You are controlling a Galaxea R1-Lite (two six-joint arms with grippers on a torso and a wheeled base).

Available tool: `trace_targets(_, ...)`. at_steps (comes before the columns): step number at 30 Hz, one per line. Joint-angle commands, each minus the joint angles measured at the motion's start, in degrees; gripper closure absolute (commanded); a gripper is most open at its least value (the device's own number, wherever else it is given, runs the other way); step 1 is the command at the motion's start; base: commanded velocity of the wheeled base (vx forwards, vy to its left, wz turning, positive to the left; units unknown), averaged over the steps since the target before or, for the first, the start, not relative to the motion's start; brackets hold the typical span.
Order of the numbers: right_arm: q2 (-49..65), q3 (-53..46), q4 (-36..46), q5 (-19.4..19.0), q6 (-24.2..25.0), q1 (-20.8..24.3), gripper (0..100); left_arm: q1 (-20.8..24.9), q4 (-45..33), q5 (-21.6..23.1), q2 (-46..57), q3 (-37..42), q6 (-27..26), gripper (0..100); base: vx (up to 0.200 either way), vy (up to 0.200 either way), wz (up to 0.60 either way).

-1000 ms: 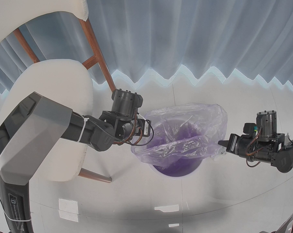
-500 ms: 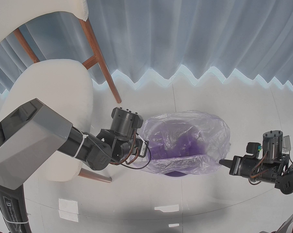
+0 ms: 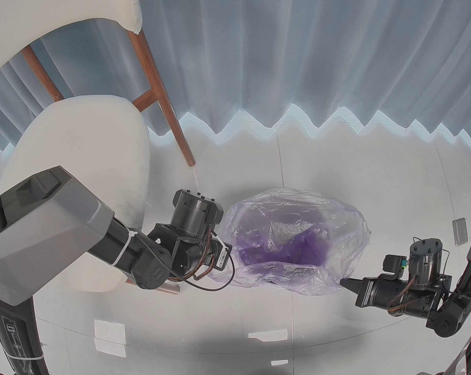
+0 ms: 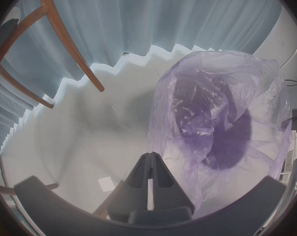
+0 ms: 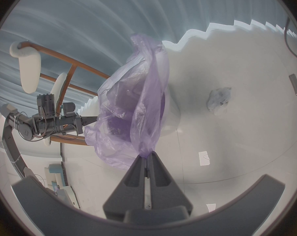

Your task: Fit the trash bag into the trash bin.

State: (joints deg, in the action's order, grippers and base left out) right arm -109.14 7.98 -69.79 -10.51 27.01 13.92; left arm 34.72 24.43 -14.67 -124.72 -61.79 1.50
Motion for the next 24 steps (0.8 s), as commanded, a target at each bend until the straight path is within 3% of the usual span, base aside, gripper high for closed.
trace_targets(1,-10.6,-4.7,-7.8,0.1,-1.5,0.3,100,-0.1,0.5,0.0,0.1,1.6,-0.3,100,0.0,0.0,0.0)
trace_targets(7,-18.6,-8.0,-19.7,0.0,-4.3,-0.4,100,-0.1,0.5,0.0,-0.1,1.9,-0.3,100,0.0,0.0,0.0)
trace_targets(24,-22.3,-8.0,-20.1,0.0,-7.6,-0.3,100,-2.3,0.5,-0.1,-0.3,3.3,-0.4,100,0.0,0.0,0.0)
